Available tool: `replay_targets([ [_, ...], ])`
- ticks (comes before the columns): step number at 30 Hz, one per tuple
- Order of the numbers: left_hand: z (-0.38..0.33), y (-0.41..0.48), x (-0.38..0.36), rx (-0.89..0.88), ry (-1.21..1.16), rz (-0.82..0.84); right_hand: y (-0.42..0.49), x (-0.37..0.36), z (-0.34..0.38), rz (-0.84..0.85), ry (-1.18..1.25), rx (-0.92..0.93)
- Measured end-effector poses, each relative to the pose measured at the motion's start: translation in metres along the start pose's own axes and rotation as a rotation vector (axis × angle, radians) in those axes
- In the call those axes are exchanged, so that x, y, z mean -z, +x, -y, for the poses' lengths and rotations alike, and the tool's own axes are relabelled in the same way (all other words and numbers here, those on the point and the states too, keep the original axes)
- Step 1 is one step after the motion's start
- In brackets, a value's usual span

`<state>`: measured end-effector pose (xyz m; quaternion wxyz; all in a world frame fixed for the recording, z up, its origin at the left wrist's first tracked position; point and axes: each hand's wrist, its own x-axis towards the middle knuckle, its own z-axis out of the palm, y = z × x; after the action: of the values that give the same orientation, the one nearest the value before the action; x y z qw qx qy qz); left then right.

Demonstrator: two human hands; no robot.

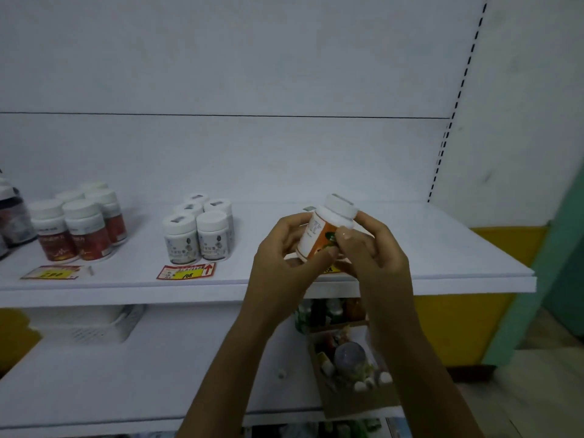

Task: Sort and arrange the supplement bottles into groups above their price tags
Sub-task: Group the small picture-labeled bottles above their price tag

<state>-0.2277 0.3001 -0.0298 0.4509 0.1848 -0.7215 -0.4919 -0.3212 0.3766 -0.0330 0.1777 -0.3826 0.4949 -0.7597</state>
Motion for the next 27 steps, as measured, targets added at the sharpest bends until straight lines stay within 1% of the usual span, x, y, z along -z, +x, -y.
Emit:
replay_targets([
  [2,-0.001,0.007,-0.001,-0.057,0.056,0.034,0.009,0.003,0.006,0.015,-0.012,0.015],
  [5,0.000,0.024,-0.002,-0.122,0.110,0.071,0.029,0.006,0.013,0.016,-0.104,0.043],
  [8,0.002,0.050,0.001,-0.137,0.113,0.092,0.059,0.005,0.017,0.011,-0.234,0.061],
  [10,0.006,0.073,0.003,-0.129,0.103,0.088,0.086,0.002,0.017,0.025,-0.262,0.056],
  [12,0.014,0.096,0.004,-0.084,0.125,0.059,0.115,-0.001,0.016,0.039,-0.264,0.025],
  [15,0.038,0.123,0.005,0.021,0.075,-0.049,0.159,-0.003,0.012,0.086,-0.370,-0.007],
  [17,0.057,0.134,0.005,0.100,0.034,-0.082,0.187,-0.005,0.004,0.117,-0.448,-0.027],
  [23,0.107,0.151,0.007,0.264,-0.016,-0.099,0.243,-0.021,-0.031,0.214,-0.649,-0.075],
  [27,0.125,0.149,0.009,0.343,-0.017,-0.067,0.261,-0.029,-0.053,0.310,-0.761,-0.143],
])
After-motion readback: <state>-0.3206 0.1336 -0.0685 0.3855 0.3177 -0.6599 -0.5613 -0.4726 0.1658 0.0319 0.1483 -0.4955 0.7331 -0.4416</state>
